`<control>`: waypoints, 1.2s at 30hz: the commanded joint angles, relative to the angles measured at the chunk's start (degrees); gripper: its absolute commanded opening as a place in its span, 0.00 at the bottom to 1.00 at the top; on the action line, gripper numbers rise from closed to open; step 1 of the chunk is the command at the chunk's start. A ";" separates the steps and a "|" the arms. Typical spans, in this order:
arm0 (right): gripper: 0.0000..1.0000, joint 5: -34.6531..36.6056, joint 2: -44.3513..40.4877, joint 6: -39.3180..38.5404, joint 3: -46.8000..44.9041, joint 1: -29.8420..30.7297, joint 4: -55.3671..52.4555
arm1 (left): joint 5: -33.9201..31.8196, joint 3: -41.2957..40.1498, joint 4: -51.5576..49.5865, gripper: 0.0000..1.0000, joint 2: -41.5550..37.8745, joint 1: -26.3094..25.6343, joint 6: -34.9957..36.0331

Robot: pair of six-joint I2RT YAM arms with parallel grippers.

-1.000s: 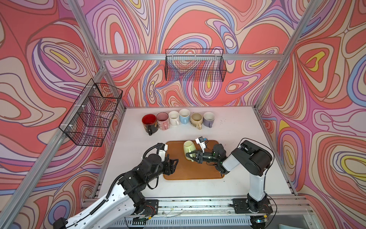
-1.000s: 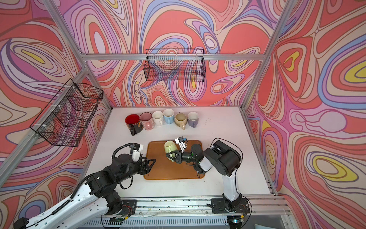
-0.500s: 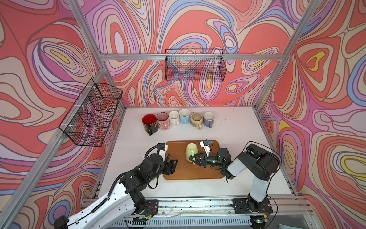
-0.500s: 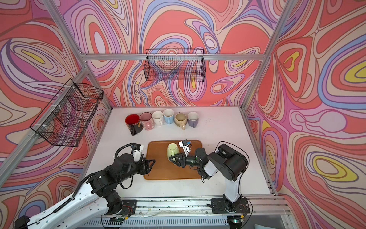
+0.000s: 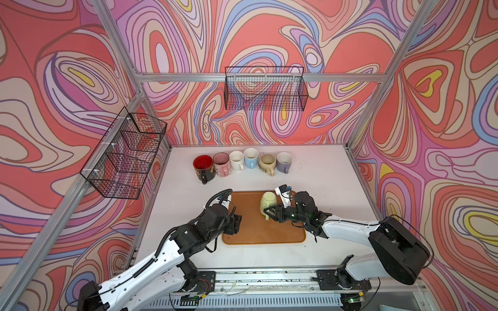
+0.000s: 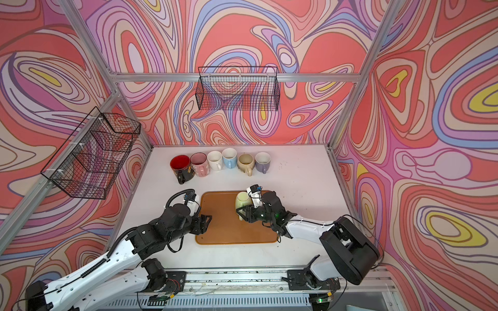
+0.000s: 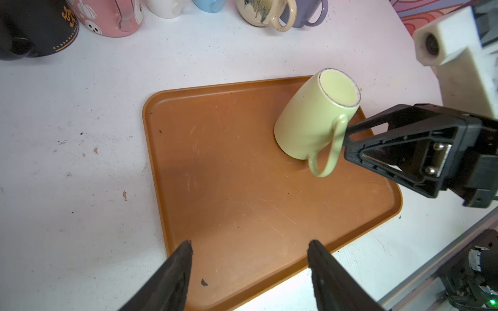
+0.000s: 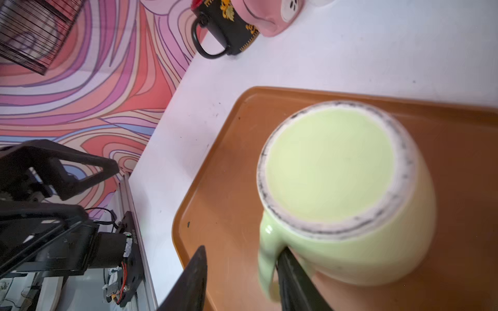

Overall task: Turn the mug right side up
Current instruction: Place the mug on the tray, then pick up the mug from the tray.

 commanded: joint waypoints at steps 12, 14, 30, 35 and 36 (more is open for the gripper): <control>0.44 6.78 -10.44 0.35 2.06 2.22 -21.32 | 0.97 5.46 -3.16 0.66 3.04 0.29 2.46; 0.44 10.83 -12.59 0.93 4.58 2.08 -28.33 | 1.97 8.96 -5.26 0.67 6.95 0.14 3.45; 0.57 28.73 -17.61 7.88 10.78 -7.64 -50.38 | -7.33 35.27 -17.29 0.64 41.85 -11.37 2.00; 0.60 28.74 -17.49 7.21 10.15 -9.93 -50.57 | -5.95 39.66 -18.52 0.62 48.24 -11.35 1.06; 0.61 28.78 -17.22 7.12 10.14 -10.10 -50.47 | -5.64 40.12 -18.37 0.61 49.25 -11.34 0.91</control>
